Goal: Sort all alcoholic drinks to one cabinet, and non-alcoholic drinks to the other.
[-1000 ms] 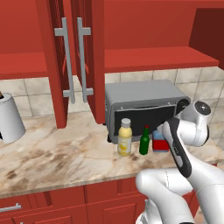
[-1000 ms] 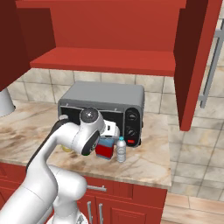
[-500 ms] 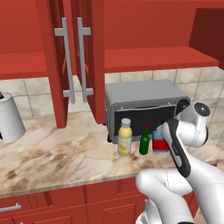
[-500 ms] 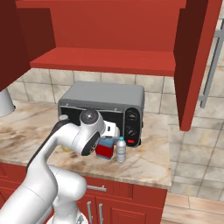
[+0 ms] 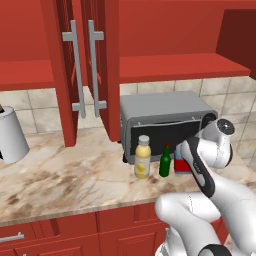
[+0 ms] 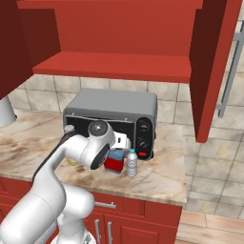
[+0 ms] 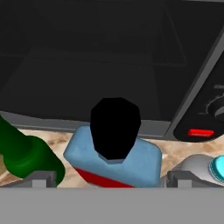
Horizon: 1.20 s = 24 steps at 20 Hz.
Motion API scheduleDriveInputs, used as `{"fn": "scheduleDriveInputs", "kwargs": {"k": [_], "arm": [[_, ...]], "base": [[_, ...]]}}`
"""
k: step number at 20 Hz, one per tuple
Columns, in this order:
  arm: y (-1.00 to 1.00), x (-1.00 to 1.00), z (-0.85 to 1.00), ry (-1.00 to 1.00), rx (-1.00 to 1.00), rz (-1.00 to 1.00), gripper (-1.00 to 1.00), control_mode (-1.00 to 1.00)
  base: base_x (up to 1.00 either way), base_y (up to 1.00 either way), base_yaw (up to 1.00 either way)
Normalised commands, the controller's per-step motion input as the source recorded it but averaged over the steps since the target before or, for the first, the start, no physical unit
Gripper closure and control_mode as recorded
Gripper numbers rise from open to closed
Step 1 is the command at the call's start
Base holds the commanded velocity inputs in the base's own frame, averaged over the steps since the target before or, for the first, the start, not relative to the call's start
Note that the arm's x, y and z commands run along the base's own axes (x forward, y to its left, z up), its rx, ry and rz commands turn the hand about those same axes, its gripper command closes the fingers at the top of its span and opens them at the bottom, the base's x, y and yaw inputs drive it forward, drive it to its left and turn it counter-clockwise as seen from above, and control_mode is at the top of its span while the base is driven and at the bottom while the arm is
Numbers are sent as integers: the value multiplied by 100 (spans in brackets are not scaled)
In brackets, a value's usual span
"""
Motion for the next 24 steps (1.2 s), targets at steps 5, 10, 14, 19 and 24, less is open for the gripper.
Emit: {"fn": "scheduleDriveInputs", "kwargs": {"k": [5,10,14,19,24], "arm": [[0,8,-2,0,0,0,-100,-100],[0,5,-2,0,0,0,-100,-100],[0,12,-4,0,0,0,-100,-100],[0,11,-10,0,0,0,-100,-100],[1,3,-14,0,0,0,-100,-100]], "base": [[0,0,0],[0,0,0],[0,0,0],[0,0,0],[0,0,0]]}}
